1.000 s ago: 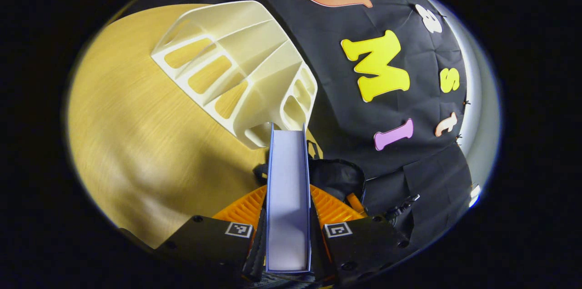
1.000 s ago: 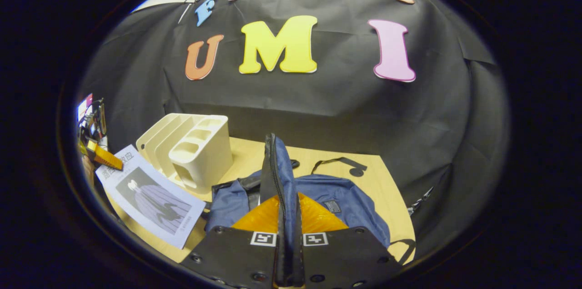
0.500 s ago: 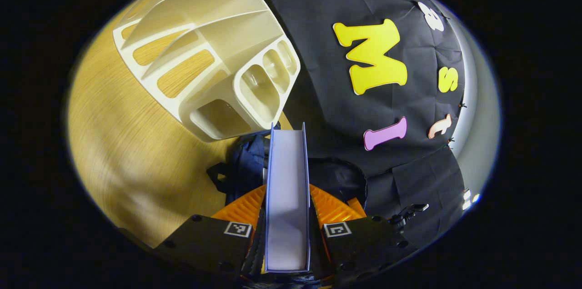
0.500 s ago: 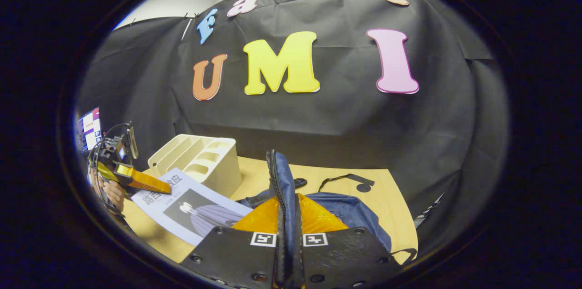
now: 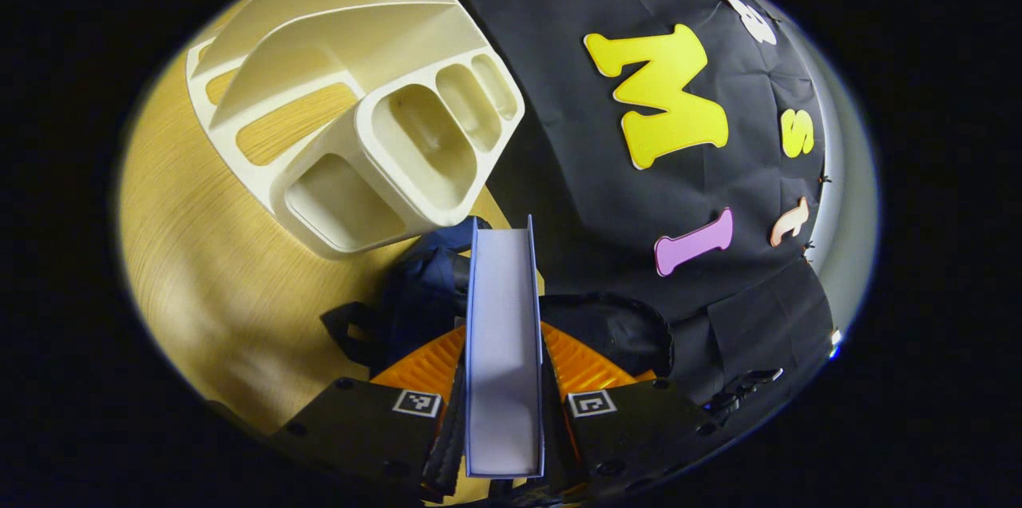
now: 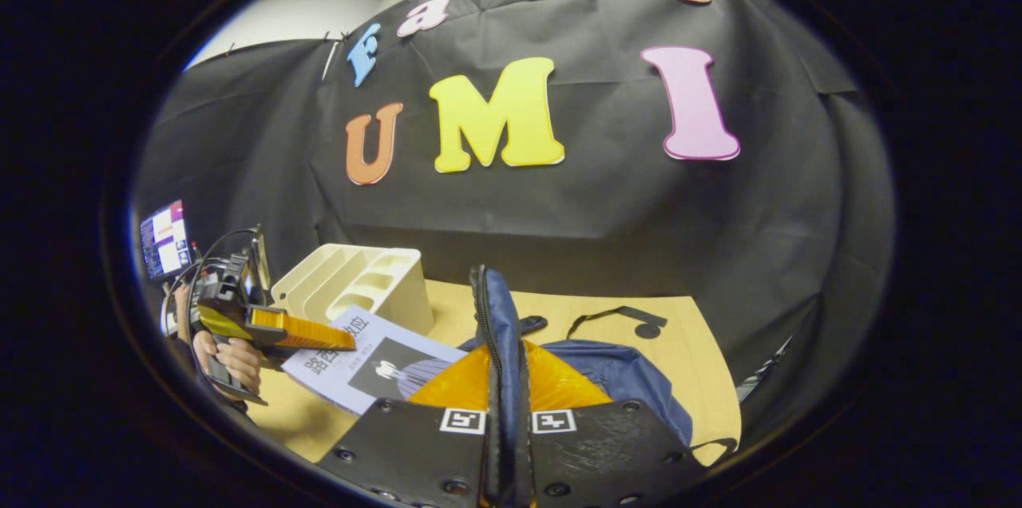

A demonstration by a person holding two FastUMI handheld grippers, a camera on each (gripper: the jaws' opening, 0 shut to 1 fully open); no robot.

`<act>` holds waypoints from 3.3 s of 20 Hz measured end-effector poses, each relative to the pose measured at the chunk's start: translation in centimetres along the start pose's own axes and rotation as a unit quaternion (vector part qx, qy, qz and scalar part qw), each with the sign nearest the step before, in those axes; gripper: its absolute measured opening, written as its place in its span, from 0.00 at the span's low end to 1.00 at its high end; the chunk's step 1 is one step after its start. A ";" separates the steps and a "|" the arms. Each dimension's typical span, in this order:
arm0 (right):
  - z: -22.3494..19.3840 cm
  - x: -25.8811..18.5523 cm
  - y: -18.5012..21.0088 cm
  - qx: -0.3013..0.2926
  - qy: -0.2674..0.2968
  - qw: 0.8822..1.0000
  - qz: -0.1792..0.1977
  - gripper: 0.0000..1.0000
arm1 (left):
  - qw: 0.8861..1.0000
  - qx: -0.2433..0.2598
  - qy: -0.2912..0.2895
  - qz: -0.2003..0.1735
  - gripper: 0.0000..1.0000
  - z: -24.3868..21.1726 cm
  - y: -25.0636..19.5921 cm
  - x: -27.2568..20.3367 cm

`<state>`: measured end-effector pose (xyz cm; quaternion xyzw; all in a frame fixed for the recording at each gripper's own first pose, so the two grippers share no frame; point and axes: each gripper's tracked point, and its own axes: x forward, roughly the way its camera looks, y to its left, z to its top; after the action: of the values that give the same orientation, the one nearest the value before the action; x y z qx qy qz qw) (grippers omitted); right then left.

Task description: Open the schoolbag, grab two books from the bookshelf and put them into the schoolbag.

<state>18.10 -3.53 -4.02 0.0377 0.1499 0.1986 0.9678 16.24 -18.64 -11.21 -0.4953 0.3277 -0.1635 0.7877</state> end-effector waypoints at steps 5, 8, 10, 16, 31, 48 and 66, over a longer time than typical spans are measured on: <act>0.4 -0.3 0.1 0.000 -0.009 1.000 0.009 0.06 | 0.997 0.060 -0.029 0.026 0.44 -0.7 -0.8 1.2; 1.0 -0.9 0.8 0.004 -0.012 1.000 0.020 0.06 | 0.994 0.098 -0.036 0.035 0.44 -1.1 -1.8 2.4; 1.4 -1.1 1.0 -0.001 -0.017 1.000 0.023 0.06 | 0.995 0.091 -0.026 0.034 0.44 -1.9 -2.1 3.5; 1.6 -0.8 2.2 0.002 -0.011 0.999 0.038 0.06 | 0.992 0.113 -0.030 0.035 0.44 -3.9 -3.5 6.7; 2.1 -1.0 3.2 -0.016 -0.023 0.999 0.032 0.07 | 0.996 0.078 -0.049 0.006 0.45 -9.8 -4.1 14.4; 0.6 -0.9 0.0 0.007 -0.010 1.000 0.006 0.07 | 0.986 0.132 0.037 0.098 0.81 -9.4 -2.4 13.1; -4.0 -3.0 -4.9 0.039 0.013 0.988 -0.147 0.12 | 0.951 0.282 -0.019 0.123 0.97 -6.7 -0.9 3.0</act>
<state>16.08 -9.20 -7.67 0.0508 0.1738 0.0487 0.9823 13.97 -25.26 -13.46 -0.2115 0.3115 -0.1420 0.9155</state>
